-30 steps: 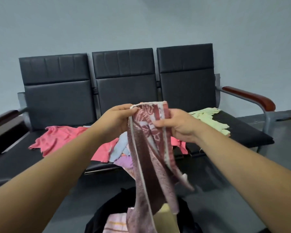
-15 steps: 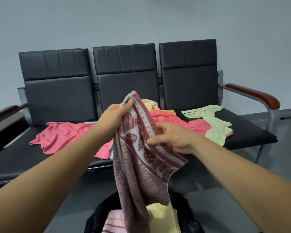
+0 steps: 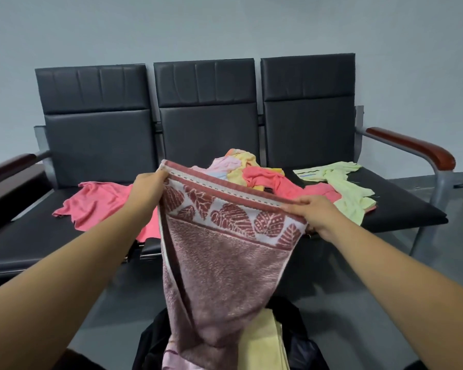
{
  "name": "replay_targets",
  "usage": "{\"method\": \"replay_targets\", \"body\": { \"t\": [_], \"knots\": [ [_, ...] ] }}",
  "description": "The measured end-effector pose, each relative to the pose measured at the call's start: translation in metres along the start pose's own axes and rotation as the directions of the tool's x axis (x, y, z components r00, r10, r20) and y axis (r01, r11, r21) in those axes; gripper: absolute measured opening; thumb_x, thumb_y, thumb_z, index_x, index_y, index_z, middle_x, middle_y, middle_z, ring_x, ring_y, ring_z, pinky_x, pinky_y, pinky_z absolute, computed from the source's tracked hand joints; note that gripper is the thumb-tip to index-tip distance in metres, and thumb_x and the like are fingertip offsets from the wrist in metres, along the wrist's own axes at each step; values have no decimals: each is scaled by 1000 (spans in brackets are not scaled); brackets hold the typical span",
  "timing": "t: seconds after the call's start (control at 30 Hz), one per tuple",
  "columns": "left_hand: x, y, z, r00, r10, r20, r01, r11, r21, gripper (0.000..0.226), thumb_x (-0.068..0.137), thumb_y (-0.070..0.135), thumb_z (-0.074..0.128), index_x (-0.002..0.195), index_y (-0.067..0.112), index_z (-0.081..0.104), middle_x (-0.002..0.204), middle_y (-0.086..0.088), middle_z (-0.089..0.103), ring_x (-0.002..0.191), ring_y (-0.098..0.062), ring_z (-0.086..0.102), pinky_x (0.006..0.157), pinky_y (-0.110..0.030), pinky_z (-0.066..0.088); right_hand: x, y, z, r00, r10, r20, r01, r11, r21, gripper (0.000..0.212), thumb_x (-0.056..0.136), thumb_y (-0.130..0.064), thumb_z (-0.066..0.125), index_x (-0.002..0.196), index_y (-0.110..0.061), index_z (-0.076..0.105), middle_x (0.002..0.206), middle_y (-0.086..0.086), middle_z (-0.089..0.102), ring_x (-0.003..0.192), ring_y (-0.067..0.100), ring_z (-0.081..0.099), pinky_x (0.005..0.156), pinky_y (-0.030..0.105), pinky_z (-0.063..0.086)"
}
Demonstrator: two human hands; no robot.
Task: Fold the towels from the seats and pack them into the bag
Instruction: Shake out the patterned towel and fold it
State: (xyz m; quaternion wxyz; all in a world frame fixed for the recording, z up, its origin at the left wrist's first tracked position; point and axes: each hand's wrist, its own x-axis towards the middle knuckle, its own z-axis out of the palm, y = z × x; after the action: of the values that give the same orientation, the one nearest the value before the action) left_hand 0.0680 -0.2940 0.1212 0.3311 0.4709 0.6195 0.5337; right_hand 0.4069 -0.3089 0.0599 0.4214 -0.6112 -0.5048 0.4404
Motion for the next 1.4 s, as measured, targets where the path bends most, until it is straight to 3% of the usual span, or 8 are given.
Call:
{"method": "replay_targets", "body": {
  "t": [0.17,0.3,0.43,0.73,0.9,1.0,1.23,1.4],
  "knots": [
    [10,-5,-2,988,23,154,-29,999,32,20,95,3,54,89,4,73,94,-20,72,85,-28,67,90,-43,54,16,0,-8,984,69,-164,-30,973,228,26,86,-13,79,109,-5,71,81,13,77,65,21,73,47,23,53],
    [10,3,0,954,-1,301,9,1000,-28,17,95,0,54,87,0,69,84,-18,70,73,-27,64,72,-34,53,21,-3,-13,927,104,-360,-41,983,178,20,84,-17,82,99,-10,71,80,11,72,60,18,65,32,13,35],
    [5,21,6,908,34,418,74,968,-240,32,93,-6,46,96,11,73,72,-9,63,58,-18,57,55,-24,51,27,-22,-15,933,73,-352,20,968,251,23,81,0,81,99,4,67,79,17,72,55,18,63,53,26,51],
    [-15,41,7,589,162,792,-141,985,-97,14,94,3,63,107,3,68,105,-18,71,98,-26,71,91,-35,58,-3,-69,21,966,-189,-177,226,948,224,11,92,-1,68,85,-9,72,67,7,68,48,14,60,55,29,57],
    [-19,47,14,592,216,776,-577,786,222,10,99,17,63,95,20,72,105,-1,72,97,-13,67,98,-36,51,-23,-89,44,960,-275,-60,281,950,136,13,94,5,61,104,-1,65,69,13,68,56,17,66,55,26,59],
    [-25,50,14,662,287,693,-540,824,174,9,98,22,65,96,20,74,118,5,67,111,-5,63,104,-29,44,-33,-98,47,943,-327,-54,330,942,56,17,90,2,66,93,-9,53,65,13,65,52,17,63,46,26,51],
    [-31,52,21,729,338,595,-509,849,141,12,89,23,76,85,12,72,71,3,72,64,-7,55,67,-27,43,-40,-98,57,890,-454,43,452,891,38,25,90,15,55,80,-1,71,90,28,73,65,19,71,63,27,61],
    [-29,55,27,753,402,520,-541,829,142,19,86,29,78,84,12,73,71,-7,71,62,-8,56,64,-31,45,-46,-94,73,888,-383,254,436,877,-204,61,77,-57,76,85,3,71,84,23,68,73,20,57,70,43,47]
  ]
}}
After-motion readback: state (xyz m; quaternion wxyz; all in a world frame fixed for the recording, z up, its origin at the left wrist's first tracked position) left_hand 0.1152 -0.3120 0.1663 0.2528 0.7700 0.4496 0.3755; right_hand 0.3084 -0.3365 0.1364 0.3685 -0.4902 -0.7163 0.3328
